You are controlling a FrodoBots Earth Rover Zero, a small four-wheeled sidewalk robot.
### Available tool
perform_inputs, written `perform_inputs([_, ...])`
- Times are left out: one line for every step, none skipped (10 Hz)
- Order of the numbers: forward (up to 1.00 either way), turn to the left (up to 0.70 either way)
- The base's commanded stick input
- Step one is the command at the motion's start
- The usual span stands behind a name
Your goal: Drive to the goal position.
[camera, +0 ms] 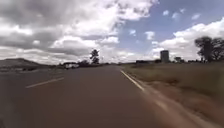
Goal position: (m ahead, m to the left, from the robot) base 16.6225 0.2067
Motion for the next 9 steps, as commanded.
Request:
perform_inputs([0.7, 0.0])
perform_inputs([0.7, 0.0])
perform_inputs([0.7, 0.0])
perform_inputs([0.7, 0.0])
perform_inputs([0.7, 0.0])
perform_inputs([0.7, 0.0])
perform_inputs([0.7, 0.0])
perform_inputs([0.7, 0.0])
perform_inputs([0.7, 0.0])
